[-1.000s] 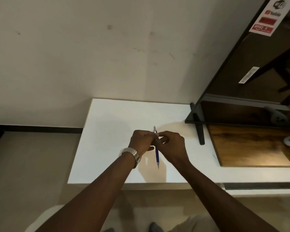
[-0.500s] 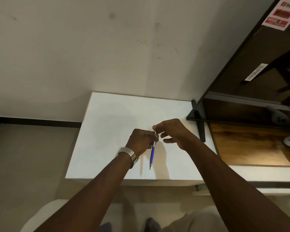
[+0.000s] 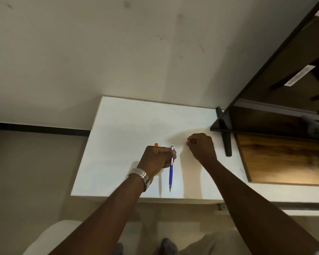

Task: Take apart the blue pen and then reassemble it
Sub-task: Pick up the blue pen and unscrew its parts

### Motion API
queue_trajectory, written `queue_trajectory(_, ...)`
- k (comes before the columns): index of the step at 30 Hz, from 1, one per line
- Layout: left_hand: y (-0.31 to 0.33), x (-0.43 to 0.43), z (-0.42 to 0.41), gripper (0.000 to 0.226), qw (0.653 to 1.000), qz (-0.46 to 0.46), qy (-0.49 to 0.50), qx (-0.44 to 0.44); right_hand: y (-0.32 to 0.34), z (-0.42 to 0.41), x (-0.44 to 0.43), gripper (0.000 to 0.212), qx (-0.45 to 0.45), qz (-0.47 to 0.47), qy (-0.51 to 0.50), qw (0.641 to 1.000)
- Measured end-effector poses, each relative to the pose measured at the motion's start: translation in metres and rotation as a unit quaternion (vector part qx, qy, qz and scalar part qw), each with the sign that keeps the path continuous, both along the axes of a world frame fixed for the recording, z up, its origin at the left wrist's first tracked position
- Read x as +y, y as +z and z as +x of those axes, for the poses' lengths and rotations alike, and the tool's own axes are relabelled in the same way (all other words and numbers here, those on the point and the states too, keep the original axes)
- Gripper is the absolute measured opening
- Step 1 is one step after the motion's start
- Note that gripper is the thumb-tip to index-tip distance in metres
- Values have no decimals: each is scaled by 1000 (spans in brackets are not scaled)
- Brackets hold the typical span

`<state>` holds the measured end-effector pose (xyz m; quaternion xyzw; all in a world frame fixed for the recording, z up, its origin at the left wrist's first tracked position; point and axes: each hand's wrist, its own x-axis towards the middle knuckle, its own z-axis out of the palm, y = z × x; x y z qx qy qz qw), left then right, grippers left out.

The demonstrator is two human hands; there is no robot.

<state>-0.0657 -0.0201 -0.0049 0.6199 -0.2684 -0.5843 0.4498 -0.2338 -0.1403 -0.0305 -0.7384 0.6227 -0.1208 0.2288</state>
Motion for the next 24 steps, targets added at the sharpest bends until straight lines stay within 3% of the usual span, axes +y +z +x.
queue_trajectory(10,-7,-6,-6,16,1000,-6,-3,-9,-20,-4,-1,30,8,16,-6,1000)
queue_trajectory(13,-9,-8,-5,15,1000,-13,-2,-14,-9,-3,6,44,-67,6,-55,996)
queue_trajectory(17,-14,-8,-5,16,999,-19,-9,-31,15,-2,25,23,-173,-16,-86,981)
queue_trajectory(21,-16,-10,-9,12,998,-13,-19,-57,33,0,44,11,-244,78,-75,964)
queue_trajectory(24,-19,-10,-12,10,996,-14,-29,-82,35,5,53,14,-256,169,-57,950)
